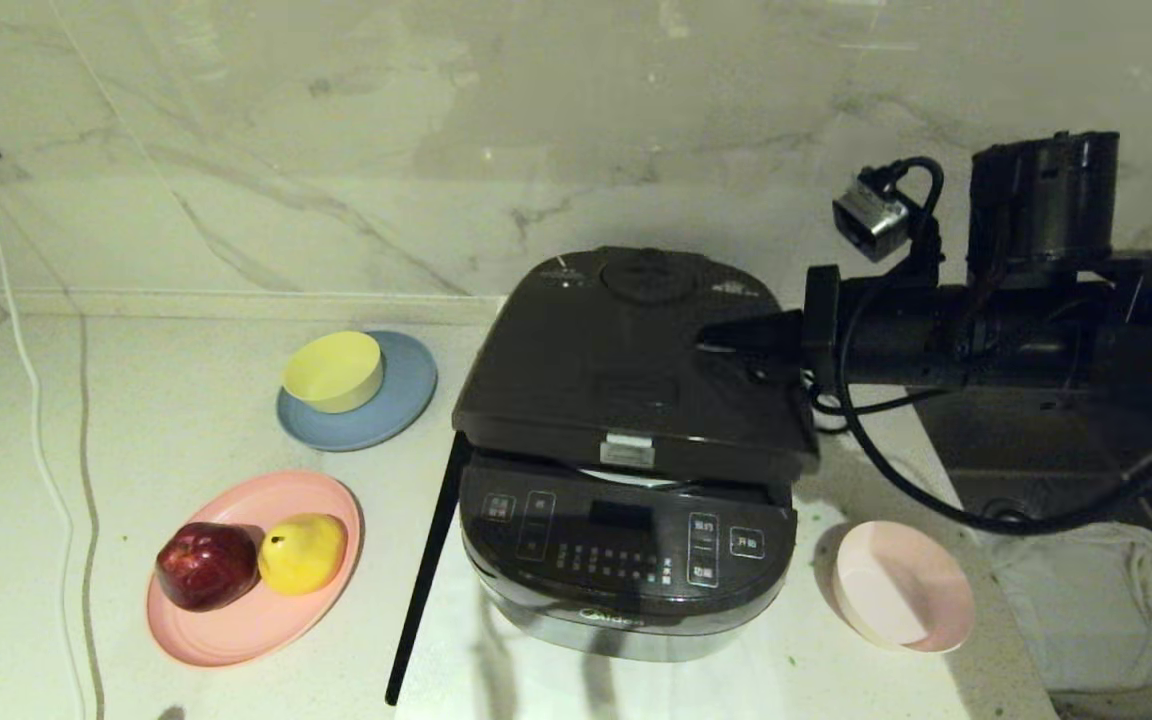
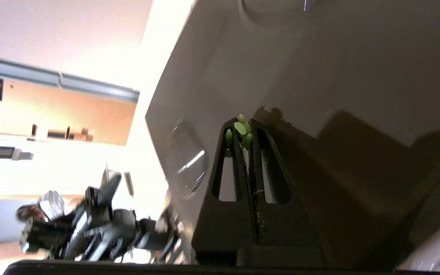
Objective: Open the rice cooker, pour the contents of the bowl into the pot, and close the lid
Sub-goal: Close the rice cooker
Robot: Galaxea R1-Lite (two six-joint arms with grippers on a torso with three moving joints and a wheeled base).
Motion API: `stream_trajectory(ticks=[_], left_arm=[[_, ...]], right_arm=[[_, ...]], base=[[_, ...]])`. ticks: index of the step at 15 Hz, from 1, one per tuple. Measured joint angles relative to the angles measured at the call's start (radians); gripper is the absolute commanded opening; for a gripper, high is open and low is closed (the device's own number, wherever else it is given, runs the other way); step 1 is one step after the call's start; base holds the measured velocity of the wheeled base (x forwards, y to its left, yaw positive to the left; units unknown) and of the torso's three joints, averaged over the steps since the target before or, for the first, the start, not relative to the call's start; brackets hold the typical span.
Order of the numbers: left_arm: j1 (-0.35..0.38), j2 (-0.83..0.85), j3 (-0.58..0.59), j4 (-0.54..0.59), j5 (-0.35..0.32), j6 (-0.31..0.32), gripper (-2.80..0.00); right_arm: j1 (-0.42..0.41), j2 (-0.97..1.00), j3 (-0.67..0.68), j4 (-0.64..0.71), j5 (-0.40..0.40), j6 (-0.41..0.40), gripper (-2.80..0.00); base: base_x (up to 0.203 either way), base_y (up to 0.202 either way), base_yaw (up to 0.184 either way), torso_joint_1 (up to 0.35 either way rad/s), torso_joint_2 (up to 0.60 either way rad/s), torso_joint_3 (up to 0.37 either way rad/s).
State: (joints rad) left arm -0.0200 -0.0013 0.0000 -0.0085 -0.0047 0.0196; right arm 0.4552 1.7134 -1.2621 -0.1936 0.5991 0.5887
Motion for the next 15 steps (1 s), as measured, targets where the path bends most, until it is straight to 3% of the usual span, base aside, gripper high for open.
stream_trajectory(ticks=[5, 15], left_arm=[[-0.001, 0.0, 0.0, -0.001, 0.0, 0.0, -2.8], [0.0, 0.0, 0.0, 0.0, 0.0, 0.0, -2.8]], right_arm=[[0.033, 0.005, 0.118, -0.012, -0.004, 0.002, -2.8], [0.035, 0.076, 0.153, -0.018, -0.025, 0.002, -2.8]], base=[[0.0, 0.0, 0.0, 0.0, 0.0, 0.0], [0.0, 0.0, 0.0, 0.0, 0.0, 0.0]])
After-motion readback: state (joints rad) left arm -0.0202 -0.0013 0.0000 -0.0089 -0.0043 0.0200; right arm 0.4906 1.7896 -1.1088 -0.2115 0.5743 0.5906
